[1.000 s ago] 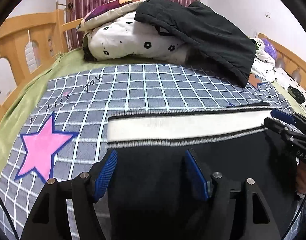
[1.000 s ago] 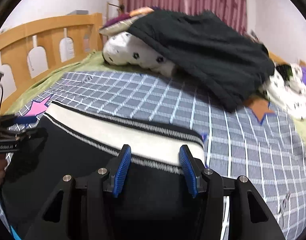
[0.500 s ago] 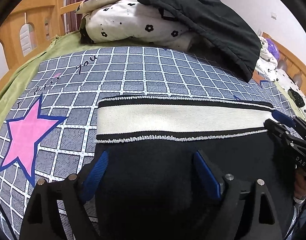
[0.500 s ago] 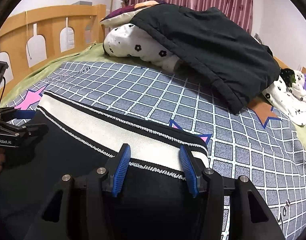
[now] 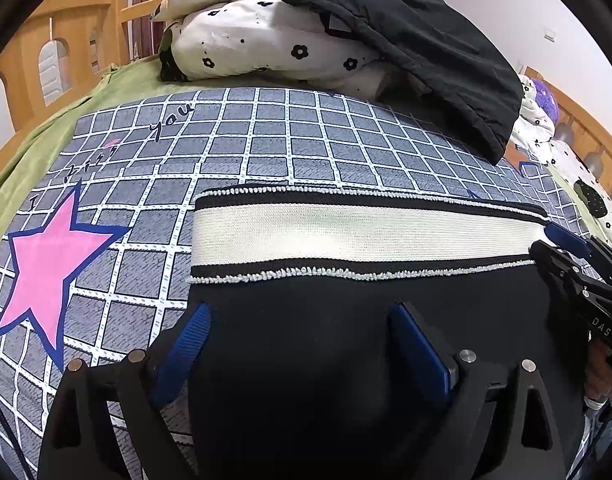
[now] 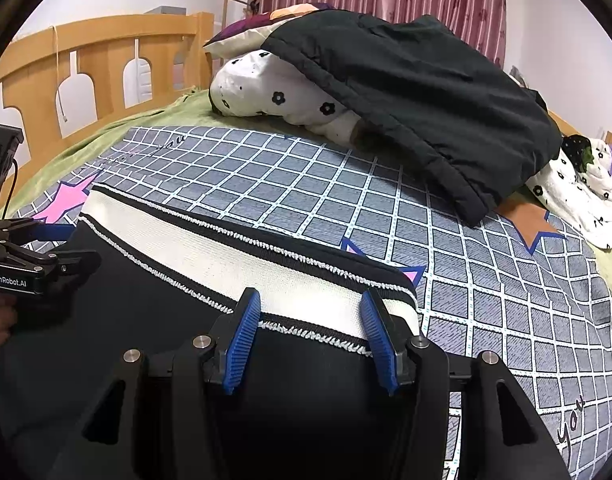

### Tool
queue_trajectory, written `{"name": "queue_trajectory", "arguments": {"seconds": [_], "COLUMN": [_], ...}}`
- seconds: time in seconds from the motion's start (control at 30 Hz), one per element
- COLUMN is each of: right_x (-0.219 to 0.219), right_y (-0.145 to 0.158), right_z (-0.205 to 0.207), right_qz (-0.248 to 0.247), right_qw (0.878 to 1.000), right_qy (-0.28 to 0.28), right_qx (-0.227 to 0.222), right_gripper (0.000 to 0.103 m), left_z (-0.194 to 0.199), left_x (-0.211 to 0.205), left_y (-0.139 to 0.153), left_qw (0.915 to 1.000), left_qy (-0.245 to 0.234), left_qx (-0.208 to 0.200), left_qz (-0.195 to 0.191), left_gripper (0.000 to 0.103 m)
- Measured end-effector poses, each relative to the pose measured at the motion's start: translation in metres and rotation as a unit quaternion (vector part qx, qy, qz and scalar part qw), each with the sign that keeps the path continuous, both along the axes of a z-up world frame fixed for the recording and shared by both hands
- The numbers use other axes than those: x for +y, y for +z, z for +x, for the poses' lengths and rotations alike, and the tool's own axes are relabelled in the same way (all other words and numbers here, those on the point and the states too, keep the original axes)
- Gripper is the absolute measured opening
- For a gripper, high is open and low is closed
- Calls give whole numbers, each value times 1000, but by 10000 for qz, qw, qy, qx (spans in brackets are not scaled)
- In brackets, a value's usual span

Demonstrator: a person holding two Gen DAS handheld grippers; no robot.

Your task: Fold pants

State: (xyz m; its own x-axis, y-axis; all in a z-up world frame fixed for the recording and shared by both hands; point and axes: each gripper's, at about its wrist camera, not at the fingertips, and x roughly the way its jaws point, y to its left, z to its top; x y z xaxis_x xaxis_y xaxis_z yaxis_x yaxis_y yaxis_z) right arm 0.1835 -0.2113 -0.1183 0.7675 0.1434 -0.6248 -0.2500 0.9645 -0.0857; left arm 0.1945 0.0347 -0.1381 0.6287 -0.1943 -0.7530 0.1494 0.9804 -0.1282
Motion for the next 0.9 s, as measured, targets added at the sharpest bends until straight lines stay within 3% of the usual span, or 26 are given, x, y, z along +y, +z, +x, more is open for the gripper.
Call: {"name": "queue_trajectory", "arguments": {"seconds": [0.47, 0.73, 0.9], "right_x": [2, 5, 6], "right_y": [1, 4, 4], "right_z": [-2, -27, -51], "right_qz": [-88, -246, -220], "right_qw": [9999, 9994, 9990], "right_qy": [-32, -89, -153], "right_qx": [44, 228, 368], "right_gripper": [54, 57, 57], "left_z": [-1, -23, -60], "left_x": [-5, -4, -15], "left_y": [1, 3, 11], "left_qw": [9998, 9991, 9978], "left_qy": [13, 3, -96], "left_qx": [78, 392, 152], "left_qz": [196, 191, 645], "left_gripper": [94, 93, 92]}}
